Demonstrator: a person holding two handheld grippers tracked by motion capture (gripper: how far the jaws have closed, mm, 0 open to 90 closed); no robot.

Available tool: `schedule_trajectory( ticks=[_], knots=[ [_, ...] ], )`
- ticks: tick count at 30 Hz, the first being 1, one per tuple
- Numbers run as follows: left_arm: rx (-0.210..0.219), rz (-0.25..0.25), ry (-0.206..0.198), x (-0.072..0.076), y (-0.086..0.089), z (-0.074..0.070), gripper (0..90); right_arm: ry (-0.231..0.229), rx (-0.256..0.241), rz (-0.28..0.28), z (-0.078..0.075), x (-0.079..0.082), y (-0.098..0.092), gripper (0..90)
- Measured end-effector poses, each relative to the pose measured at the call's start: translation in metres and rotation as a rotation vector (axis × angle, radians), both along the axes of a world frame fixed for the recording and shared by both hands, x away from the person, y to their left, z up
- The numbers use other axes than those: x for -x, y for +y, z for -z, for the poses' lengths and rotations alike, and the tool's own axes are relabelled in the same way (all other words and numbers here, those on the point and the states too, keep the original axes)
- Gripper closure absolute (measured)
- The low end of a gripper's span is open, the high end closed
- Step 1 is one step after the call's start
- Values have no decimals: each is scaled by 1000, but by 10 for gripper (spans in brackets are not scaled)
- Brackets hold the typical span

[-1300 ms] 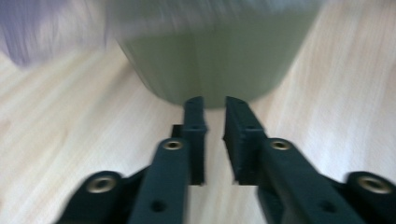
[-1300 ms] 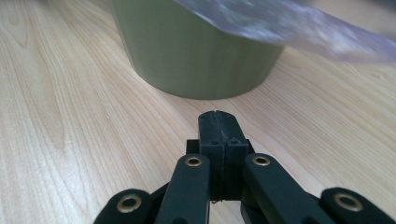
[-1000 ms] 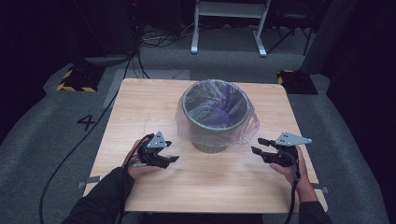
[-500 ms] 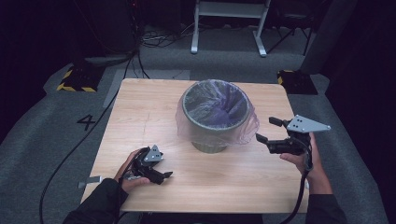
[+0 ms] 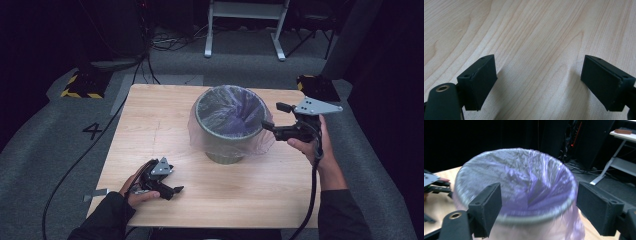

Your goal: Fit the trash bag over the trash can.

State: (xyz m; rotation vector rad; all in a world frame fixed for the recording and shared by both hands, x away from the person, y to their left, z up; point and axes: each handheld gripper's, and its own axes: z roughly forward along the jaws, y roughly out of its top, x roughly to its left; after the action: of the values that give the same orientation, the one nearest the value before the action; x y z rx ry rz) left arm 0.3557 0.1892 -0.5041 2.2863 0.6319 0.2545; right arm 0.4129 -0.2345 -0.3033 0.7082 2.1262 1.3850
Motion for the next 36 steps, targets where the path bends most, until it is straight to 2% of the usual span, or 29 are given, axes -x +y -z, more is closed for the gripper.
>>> schedule_trajectory(
  ticks=[5, 10, 14, 23, 29, 36],
  knots=[
    [2, -1, 1, 0, 0, 0, 128, 7, 40, -8, -4, -13, 18, 185],
    [2, -1, 1, 0, 0, 0, 127, 38, 40, -1, -2, -27, 33, 188],
    [1, 0, 0, 0, 0, 0, 127, 43, 73, 3, -2, -36, 44, 187],
    [1, 0, 0, 0, 0, 0, 127, 100, 122, -2, 6, -54, 69, 211],
    [1, 1, 0, 0, 0, 0, 127, 134, 182, -45, 11, -58, 85, 259],
    [1, 1, 0, 0, 0, 0, 127, 184, 280, -77, 17, -61, 101, 280]
  ],
)
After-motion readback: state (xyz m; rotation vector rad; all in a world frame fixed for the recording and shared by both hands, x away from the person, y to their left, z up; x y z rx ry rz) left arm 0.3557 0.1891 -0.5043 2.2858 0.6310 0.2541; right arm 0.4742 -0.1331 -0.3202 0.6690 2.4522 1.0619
